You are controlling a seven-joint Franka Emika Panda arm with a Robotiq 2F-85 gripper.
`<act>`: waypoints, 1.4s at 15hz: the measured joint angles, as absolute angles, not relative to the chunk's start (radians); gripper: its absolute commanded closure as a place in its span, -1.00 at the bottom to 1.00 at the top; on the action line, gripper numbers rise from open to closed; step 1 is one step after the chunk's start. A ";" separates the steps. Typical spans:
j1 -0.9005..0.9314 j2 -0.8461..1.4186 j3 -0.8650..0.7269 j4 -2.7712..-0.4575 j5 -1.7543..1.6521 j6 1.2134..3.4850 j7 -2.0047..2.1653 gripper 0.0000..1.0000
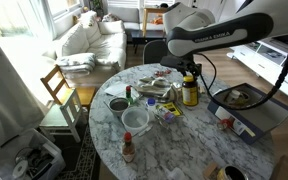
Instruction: Remove the cups from the box and put them in the clear container then remove the bottle with the yellow lid from the container and put it on the table.
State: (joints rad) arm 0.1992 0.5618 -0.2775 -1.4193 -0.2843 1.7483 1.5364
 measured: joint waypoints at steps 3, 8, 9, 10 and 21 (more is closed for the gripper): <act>0.122 0.589 -0.254 -1.443 -0.244 1.770 1.609 0.27; 0.073 0.594 -0.228 -1.482 -0.178 1.866 1.708 0.27; 0.073 0.593 -0.226 -1.489 -0.177 1.892 1.719 -0.13; 0.073 0.592 -0.223 -1.496 -0.178 1.913 1.726 -0.73; 0.077 0.420 -0.154 -1.521 -0.211 1.941 1.533 -1.00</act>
State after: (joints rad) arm 0.0769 0.4197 -0.1539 -1.5210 -0.2105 1.9412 1.5334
